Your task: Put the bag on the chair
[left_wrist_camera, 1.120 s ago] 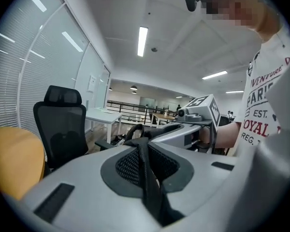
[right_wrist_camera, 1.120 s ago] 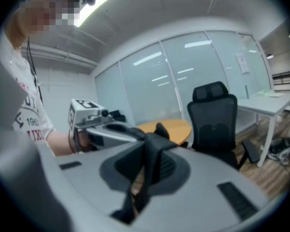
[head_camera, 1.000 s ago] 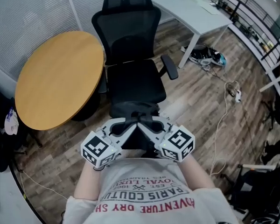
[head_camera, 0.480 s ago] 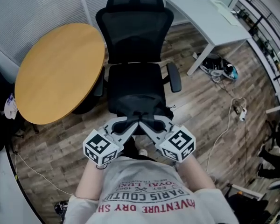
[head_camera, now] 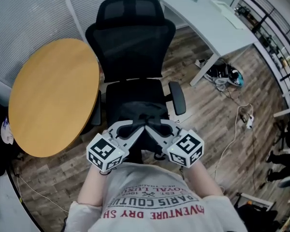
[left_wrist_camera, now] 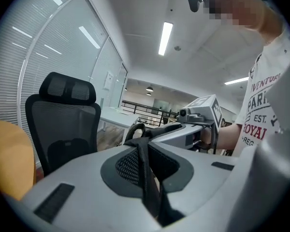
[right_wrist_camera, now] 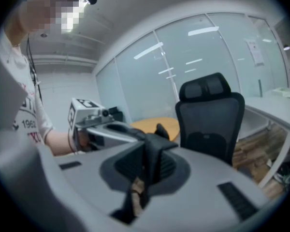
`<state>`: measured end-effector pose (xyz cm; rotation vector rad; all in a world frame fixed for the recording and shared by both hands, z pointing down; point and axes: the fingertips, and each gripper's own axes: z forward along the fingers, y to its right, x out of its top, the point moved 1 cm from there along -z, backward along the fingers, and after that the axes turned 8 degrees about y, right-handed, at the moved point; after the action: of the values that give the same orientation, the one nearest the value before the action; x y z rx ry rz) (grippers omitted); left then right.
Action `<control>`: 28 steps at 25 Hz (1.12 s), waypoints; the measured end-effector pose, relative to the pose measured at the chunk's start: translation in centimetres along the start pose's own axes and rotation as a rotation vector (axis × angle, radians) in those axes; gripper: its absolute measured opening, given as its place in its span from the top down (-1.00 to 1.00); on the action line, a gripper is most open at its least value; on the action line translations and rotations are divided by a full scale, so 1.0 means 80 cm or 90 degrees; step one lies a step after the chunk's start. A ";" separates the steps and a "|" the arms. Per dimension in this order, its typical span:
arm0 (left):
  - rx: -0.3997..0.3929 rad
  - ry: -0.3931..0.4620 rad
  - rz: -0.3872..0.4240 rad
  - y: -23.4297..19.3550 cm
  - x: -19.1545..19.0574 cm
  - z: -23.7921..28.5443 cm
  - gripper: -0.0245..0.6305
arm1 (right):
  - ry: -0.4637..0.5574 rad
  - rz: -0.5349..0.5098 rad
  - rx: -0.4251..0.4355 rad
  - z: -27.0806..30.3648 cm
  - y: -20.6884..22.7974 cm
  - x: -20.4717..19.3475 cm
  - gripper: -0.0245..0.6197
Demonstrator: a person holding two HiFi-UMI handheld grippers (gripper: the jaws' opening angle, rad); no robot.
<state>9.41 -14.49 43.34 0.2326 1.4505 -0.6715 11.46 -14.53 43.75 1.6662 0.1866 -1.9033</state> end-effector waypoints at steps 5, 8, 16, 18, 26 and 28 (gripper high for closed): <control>-0.025 -0.002 -0.004 -0.069 0.016 0.022 0.75 | -0.012 0.003 -0.008 0.052 0.050 0.022 0.79; -0.036 -0.013 -0.006 -0.109 0.019 0.035 0.75 | -0.020 0.011 -0.013 0.083 0.081 0.027 0.79; -0.014 -0.032 -0.023 -0.199 0.029 0.071 0.75 | -0.033 0.032 -0.022 0.148 0.151 0.044 0.79; -0.001 -0.035 -0.028 -0.224 0.032 0.082 0.75 | -0.037 0.032 -0.017 0.166 0.173 0.048 0.79; 0.062 -0.043 -0.056 -0.300 0.029 0.123 0.75 | -0.071 0.042 0.022 0.218 0.243 0.050 0.79; 0.074 -0.052 -0.063 -0.313 0.022 0.129 0.75 | -0.086 0.050 0.035 0.227 0.254 0.044 0.79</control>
<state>4.22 -40.47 49.19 0.2221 1.3534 -0.8386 6.23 -40.89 49.71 1.5495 0.0139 -1.9688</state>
